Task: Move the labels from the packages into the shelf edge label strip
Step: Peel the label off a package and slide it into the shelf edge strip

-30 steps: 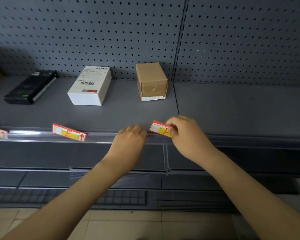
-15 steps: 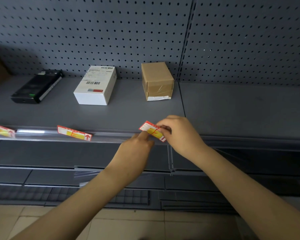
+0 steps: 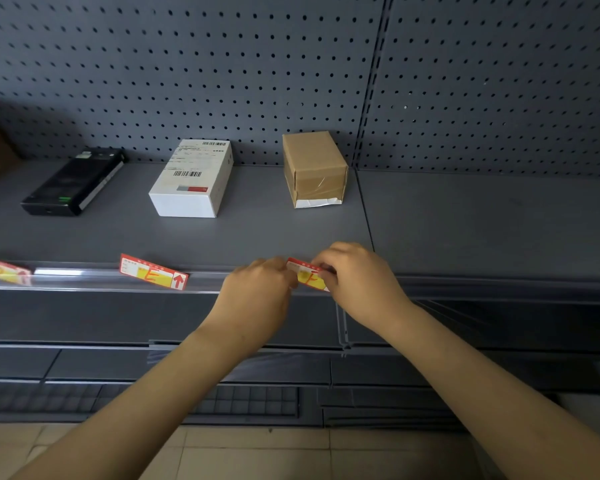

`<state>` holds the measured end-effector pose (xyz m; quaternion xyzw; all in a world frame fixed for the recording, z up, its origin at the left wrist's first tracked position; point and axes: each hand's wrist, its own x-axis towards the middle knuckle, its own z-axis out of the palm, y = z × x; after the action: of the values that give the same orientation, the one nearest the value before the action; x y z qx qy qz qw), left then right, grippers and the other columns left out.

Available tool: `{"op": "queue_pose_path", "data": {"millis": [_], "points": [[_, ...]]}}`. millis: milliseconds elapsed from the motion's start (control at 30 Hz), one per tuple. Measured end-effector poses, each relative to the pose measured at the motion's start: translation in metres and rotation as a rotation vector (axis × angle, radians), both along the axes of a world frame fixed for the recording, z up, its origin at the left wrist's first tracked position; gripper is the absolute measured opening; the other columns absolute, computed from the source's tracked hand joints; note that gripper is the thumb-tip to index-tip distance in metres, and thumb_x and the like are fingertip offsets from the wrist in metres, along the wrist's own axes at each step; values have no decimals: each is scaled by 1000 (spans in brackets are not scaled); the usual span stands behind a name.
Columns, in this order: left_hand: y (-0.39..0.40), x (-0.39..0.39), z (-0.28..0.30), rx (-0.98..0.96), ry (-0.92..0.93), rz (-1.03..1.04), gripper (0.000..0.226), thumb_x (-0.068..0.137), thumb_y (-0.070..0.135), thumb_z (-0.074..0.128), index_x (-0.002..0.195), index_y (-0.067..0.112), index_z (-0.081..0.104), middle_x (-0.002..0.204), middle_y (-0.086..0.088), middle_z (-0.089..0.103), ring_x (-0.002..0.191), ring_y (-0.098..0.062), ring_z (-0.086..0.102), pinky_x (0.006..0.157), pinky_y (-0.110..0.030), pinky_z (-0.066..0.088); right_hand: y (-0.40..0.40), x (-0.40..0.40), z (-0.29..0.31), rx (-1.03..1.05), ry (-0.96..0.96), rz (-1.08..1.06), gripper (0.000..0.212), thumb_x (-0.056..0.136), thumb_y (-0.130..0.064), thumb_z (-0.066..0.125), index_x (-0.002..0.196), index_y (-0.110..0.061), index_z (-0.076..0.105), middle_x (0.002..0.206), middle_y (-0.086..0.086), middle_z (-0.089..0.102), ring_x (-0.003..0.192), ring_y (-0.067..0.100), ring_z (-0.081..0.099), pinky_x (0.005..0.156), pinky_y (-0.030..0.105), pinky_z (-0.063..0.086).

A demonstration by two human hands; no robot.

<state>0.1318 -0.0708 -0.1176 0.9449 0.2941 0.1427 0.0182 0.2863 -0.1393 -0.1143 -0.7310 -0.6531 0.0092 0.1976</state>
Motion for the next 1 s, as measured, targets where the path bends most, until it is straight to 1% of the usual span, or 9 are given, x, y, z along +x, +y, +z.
{"op": "queue_pose_path", "data": {"millis": [100, 167, 267, 400, 467, 600, 733, 833, 1000], "points": [[4, -1, 4, 9, -46, 16, 15, 76, 5, 70, 85, 16, 74, 83, -5, 71, 67, -27, 67, 55, -34, 54, -2, -2, -1, 16, -9, 3, 33, 88, -14, 61, 121, -16, 60, 114, 4, 63, 106, 23, 55, 84, 34, 48], [6, -1, 8, 1, -78, 27, 17, 79, 6, 69, 93, 16, 72, 91, -5, 71, 74, -27, 68, 62, -36, 57, -8, -2, 0, 79, -3, -22, 40, 86, -14, 64, 125, -16, 56, 119, 4, 61, 112, 23, 53, 92, 37, 44], [6, -2, 15, 3, -96, 33, 25, 83, 6, 65, 107, 15, 68, 101, -7, 69, 82, -28, 68, 68, -36, 57, -22, -3, -2, 220, 13, -106, 27, 82, -11, 69, 109, -13, 64, 105, 5, 65, 99, 23, 59, 81, 36, 50], [9, 0, 15, -37, -129, 26, 32, 89, 10, 60, 120, 18, 62, 112, -5, 66, 95, -26, 65, 77, -36, 55, -38, -3, -13, 167, 59, -173, 13, 84, -16, 69, 96, -15, 65, 95, 2, 67, 88, 18, 61, 68, 30, 53], [10, 3, 15, -62, -115, 21, 28, 90, 13, 59, 118, 19, 63, 108, -4, 68, 94, -25, 64, 78, -36, 55, -41, -3, -17, 136, 70, -197, 12, 85, -18, 67, 97, -15, 66, 96, 3, 68, 88, 18, 62, 67, 30, 54], [11, 7, 17, -46, -143, -5, 13, 87, 12, 64, 94, 17, 74, 90, -5, 71, 79, -25, 63, 65, -34, 55, -39, -4, -19, 133, 73, -198, 15, 85, -18, 68, 99, -14, 67, 97, 4, 68, 89, 19, 62, 67, 31, 55], [8, 8, 14, -111, -155, 26, 16, 91, 12, 58, 94, 16, 73, 92, -4, 69, 78, -26, 64, 65, -35, 56, -32, -2, -16, 135, 93, -210, 7, 85, -14, 67, 92, -13, 67, 91, 3, 66, 84, 19, 61, 65, 32, 53], [7, 6, 9, -131, -192, 35, 15, 89, 11, 59, 91, 16, 74, 89, -5, 72, 76, -27, 66, 65, -35, 56, -29, -3, -16, 137, 82, -197, 3, 82, -8, 67, 82, -11, 67, 84, 4, 64, 77, 20, 59, 64, 34, 53], [8, 3, 7, -154, -225, 85, 5, 87, 14, 64, 86, 16, 68, 80, -4, 72, 71, -29, 66, 62, -37, 56, -28, -3, -12, 142, 43, -176, 3, 84, -10, 64, 82, -12, 64, 86, 2, 60, 81, 18, 54, 67, 32, 50]]}}
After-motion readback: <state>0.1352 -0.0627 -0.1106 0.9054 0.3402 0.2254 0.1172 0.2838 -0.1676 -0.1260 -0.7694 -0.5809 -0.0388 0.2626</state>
